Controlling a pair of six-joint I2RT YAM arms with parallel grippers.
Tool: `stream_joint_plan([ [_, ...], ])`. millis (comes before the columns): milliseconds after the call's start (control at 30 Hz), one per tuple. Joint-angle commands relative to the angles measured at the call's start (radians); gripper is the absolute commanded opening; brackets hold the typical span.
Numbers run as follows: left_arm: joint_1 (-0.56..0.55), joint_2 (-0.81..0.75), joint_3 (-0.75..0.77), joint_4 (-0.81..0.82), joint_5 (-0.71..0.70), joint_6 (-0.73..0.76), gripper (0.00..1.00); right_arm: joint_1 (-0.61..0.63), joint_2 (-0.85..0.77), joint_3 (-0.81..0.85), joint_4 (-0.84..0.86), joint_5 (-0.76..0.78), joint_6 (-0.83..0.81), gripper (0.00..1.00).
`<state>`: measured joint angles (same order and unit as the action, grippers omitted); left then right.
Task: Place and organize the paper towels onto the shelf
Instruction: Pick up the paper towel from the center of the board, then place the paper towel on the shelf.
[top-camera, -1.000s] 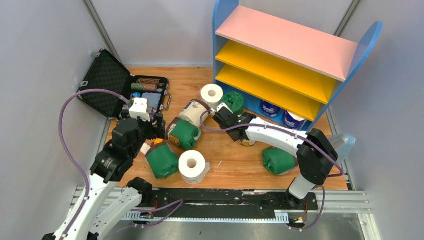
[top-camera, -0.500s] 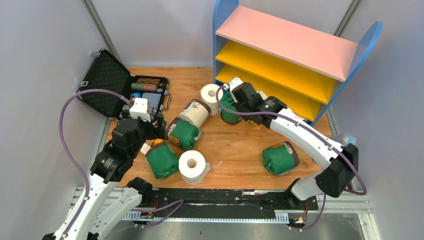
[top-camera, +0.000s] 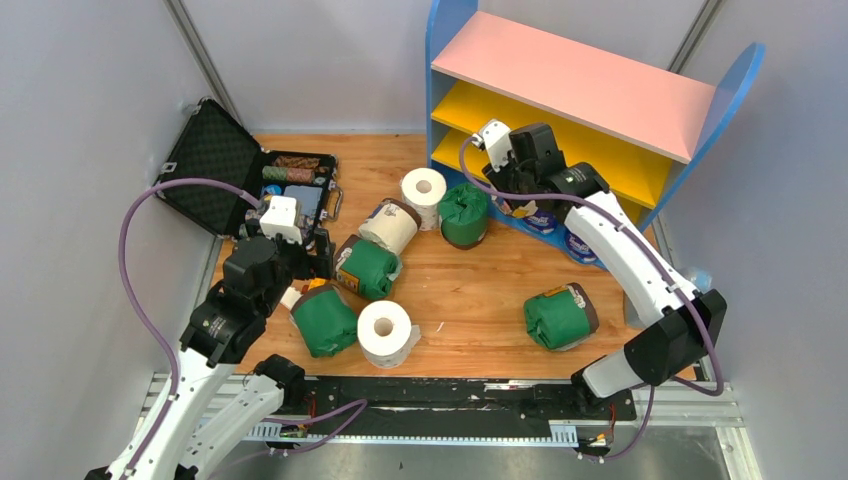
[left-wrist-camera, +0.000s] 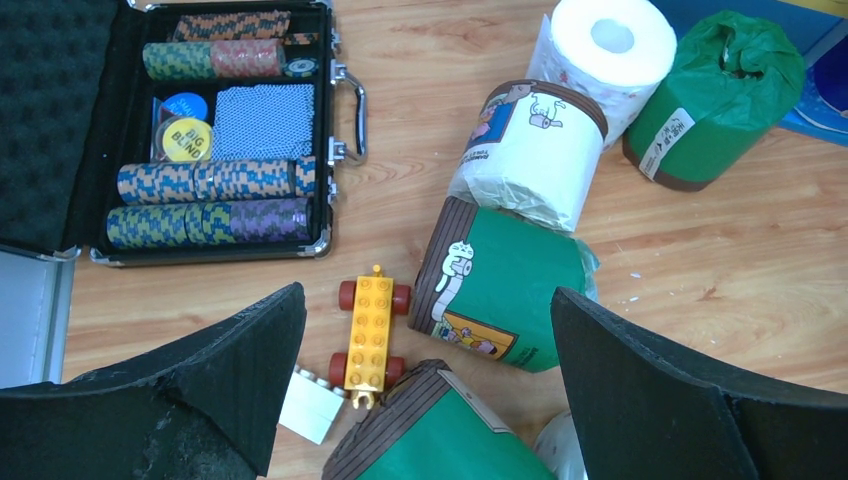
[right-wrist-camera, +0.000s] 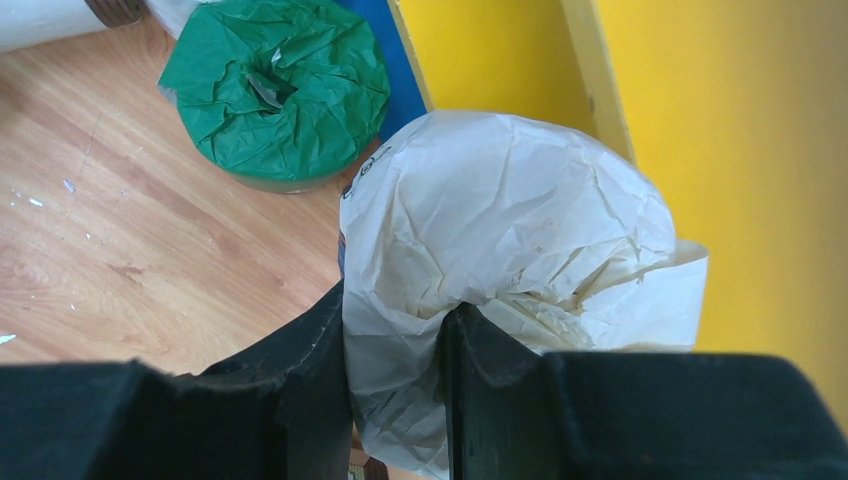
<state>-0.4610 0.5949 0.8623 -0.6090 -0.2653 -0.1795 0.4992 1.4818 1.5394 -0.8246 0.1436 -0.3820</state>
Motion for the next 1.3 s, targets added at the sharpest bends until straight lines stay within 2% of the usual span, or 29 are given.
stream_joint_plan([
  [0, 0.007, -0.01, -0.006, 0.043, 0.023, -0.014, 1.0, -0.048, 0.028, 0.057, 0.075, -0.093, -0.105, 0.16],
  [167, 0.007, -0.011, -0.006, 0.043, 0.031, -0.015, 1.0, -0.061, 0.044, 0.051, 0.052, -0.167, -0.132, 0.16],
  [500, 0.007, -0.014, -0.008, 0.045, 0.034, -0.016, 1.0, -0.115, 0.099, 0.093, 0.052, -0.046, -0.139, 0.16],
  [900, 0.007, -0.014, -0.008, 0.045, 0.034, -0.017, 1.0, -0.123, 0.113, 0.077, 0.087, 0.181, -0.129, 0.22],
  [967, 0.007, -0.014, -0.008, 0.045, 0.034, -0.017, 1.0, -0.123, 0.104, 0.068, 0.108, 0.215, -0.125, 0.26],
  [1033, 0.007, -0.014, -0.008, 0.045, 0.035, -0.017, 1.0, -0.123, 0.092, 0.063, 0.122, 0.241, -0.117, 0.37],
  [1267, 0.007, -0.012, -0.008, 0.045, 0.032, -0.017, 1.0, -0.112, 0.034, 0.008, 0.166, 0.318, -0.102, 0.45],
])
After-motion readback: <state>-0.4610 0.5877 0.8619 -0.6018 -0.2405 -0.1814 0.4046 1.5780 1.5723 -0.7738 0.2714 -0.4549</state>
